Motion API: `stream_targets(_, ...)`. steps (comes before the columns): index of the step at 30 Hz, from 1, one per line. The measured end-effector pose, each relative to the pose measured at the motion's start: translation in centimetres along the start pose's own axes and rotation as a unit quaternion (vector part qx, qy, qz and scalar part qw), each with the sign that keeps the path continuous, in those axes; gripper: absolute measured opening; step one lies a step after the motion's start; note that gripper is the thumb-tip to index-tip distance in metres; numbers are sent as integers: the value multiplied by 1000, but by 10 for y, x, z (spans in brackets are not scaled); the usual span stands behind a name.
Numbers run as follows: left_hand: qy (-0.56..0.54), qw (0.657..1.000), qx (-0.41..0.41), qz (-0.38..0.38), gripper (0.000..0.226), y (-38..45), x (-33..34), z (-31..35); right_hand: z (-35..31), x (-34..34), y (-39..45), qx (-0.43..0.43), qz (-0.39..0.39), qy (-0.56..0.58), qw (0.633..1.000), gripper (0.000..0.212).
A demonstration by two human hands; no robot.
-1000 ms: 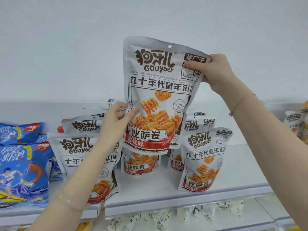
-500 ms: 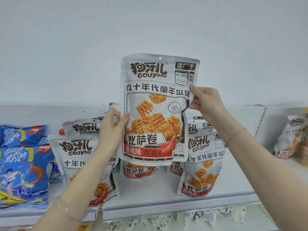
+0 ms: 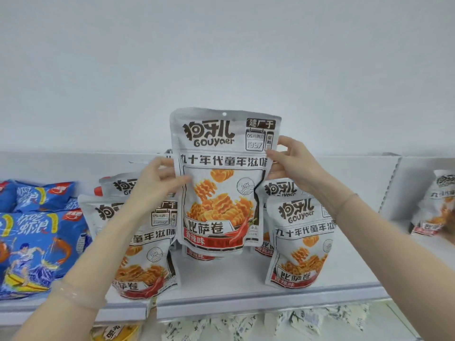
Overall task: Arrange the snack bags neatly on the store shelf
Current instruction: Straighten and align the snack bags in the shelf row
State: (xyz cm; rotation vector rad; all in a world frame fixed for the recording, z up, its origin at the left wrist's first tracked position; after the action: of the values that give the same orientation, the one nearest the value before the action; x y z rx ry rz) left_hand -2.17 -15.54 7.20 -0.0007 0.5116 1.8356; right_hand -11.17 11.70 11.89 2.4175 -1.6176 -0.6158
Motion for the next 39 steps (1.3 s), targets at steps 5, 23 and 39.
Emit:
stream_targets(5,-43,999,7,2,55,22,-17,21,29,11,-1,25,-33,-39,998,29)
stream_targets(23,433,887,59,-149,44,48,21,-10,40,21,3,-34,-97,-622,776,50)
stream_targets(39,421,881,26,-214,38,39,28,-20,46,25,44,-10,-126,-428,895,44)
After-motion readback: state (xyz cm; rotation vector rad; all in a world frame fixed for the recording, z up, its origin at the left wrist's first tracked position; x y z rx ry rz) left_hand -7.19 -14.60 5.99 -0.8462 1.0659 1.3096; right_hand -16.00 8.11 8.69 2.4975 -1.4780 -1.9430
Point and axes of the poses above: each hand's wrist, its own y-axis towards the middle knuckle, its own x-axis out of the palm, z = x × y, the point moved 5 cm from there along y, towards the middle knuckle, and after that the axes turned 4 degrees about -z, right-handed, at the moved point
